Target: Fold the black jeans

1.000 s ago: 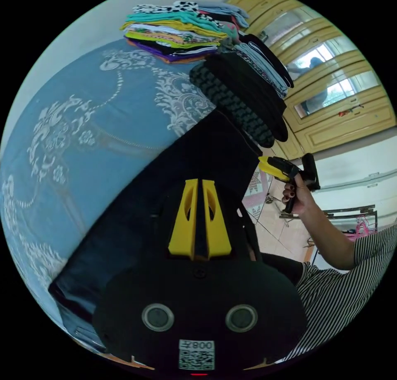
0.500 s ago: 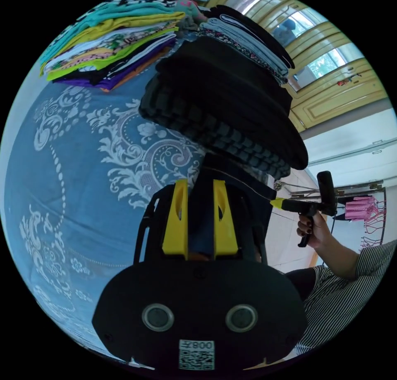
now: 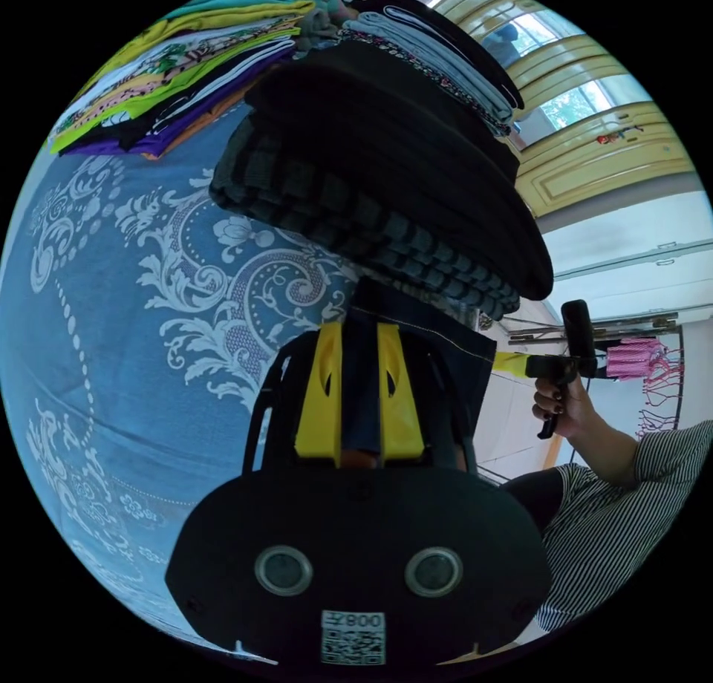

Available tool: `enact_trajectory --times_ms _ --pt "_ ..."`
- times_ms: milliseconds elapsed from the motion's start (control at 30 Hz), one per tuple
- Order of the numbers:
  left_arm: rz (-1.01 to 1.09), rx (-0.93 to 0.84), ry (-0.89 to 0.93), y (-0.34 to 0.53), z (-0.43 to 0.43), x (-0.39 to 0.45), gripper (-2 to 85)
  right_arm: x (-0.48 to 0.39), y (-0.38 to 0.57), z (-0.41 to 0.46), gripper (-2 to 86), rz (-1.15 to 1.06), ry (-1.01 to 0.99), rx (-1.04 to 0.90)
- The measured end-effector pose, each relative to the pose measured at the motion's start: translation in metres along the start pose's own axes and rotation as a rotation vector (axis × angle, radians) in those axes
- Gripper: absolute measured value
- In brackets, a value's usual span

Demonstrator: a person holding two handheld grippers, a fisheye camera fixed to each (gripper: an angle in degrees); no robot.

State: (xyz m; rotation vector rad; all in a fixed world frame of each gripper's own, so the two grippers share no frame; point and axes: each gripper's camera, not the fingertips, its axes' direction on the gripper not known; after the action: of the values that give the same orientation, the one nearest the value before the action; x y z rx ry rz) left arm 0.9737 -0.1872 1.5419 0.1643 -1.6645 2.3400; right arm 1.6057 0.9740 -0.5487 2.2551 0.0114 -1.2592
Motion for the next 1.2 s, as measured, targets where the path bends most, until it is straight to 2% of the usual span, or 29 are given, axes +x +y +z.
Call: enact_trajectory --times_ms 300,600,900,1200 --pt "0.062 -0.075 -0.085 -0.009 0.005 -0.013 6.7 -0.017 -0.011 0.013 9.1 0.045 0.071 -0.018" --pt "-0.053 0.045 0.081 0.045 -0.03 -0.055 2.6 -0.07 -0.01 0.007 5.8 -0.018 0.05 -0.023" --pt "0.001 0.238 0.127 0.152 -0.132 -0.077 2.3 -0.191 0.007 -0.006 4.8 -0.264 -0.06 -0.056" --pt "0.018 0.403 0.153 0.318 -0.237 -0.112 2.2 -0.34 0.052 0.019 4.4 -0.561 -0.177 -0.232"
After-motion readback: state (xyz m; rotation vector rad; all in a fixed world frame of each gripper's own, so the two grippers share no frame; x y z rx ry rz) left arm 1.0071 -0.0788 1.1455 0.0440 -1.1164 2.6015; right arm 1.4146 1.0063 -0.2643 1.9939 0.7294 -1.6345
